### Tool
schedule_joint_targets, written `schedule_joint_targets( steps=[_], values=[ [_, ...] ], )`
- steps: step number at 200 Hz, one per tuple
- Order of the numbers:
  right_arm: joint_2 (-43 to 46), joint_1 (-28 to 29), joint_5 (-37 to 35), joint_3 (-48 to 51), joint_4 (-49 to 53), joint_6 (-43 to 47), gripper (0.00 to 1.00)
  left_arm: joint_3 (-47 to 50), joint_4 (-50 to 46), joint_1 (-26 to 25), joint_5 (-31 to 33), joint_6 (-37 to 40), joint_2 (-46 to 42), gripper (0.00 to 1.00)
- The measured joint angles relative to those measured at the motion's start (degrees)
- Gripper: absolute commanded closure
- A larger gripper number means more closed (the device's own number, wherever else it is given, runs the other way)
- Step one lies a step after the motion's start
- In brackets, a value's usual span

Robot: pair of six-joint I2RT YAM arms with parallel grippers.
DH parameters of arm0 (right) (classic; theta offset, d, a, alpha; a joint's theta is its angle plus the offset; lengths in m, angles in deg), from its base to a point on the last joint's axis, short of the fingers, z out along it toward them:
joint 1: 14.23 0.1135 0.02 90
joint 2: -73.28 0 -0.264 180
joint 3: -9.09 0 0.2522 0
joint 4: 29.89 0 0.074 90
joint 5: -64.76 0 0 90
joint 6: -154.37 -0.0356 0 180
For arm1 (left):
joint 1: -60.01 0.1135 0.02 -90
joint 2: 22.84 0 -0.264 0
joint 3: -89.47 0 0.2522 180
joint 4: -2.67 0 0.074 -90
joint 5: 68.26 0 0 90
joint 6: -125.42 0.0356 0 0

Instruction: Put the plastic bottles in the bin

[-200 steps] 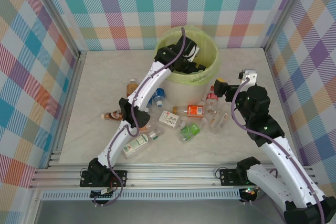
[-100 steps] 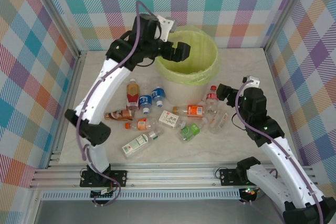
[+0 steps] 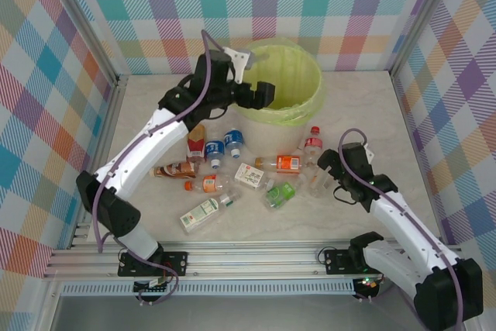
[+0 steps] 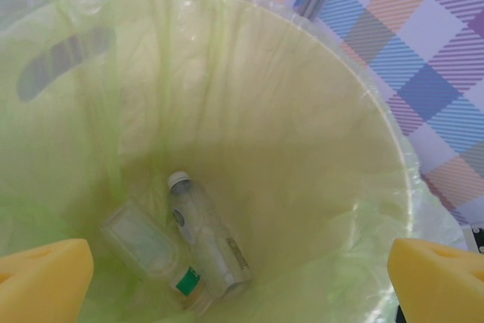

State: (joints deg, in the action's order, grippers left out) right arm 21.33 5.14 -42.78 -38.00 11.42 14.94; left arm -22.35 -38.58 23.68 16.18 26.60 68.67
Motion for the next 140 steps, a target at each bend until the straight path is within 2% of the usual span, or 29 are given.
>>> schedule_joint_targets(
  steps=[35,69,93,140],
  values=[
    [-6.0,-0.6,3.8,0.7,-1.8,-1.8,0.00,14.3,9.4,0.0,5.2,-2.5,-10.9,0.00],
    [-14.7,-0.9,5.9,-1.3,-0.5,-1.6,0.00,22.0,15.7,0.0,10.9,-3.8,-19.9,0.00],
    [-18.1,-1.1,7.3,-2.5,-0.5,-0.7,0.01,25.0,17.7,0.0,14.4,-4.9,-22.2,0.00],
    [-18.5,-1.5,7.1,-2.4,-1.6,-0.2,0.03,28.3,17.2,0.1,18.0,-6.6,-22.3,0.00]
  ],
)
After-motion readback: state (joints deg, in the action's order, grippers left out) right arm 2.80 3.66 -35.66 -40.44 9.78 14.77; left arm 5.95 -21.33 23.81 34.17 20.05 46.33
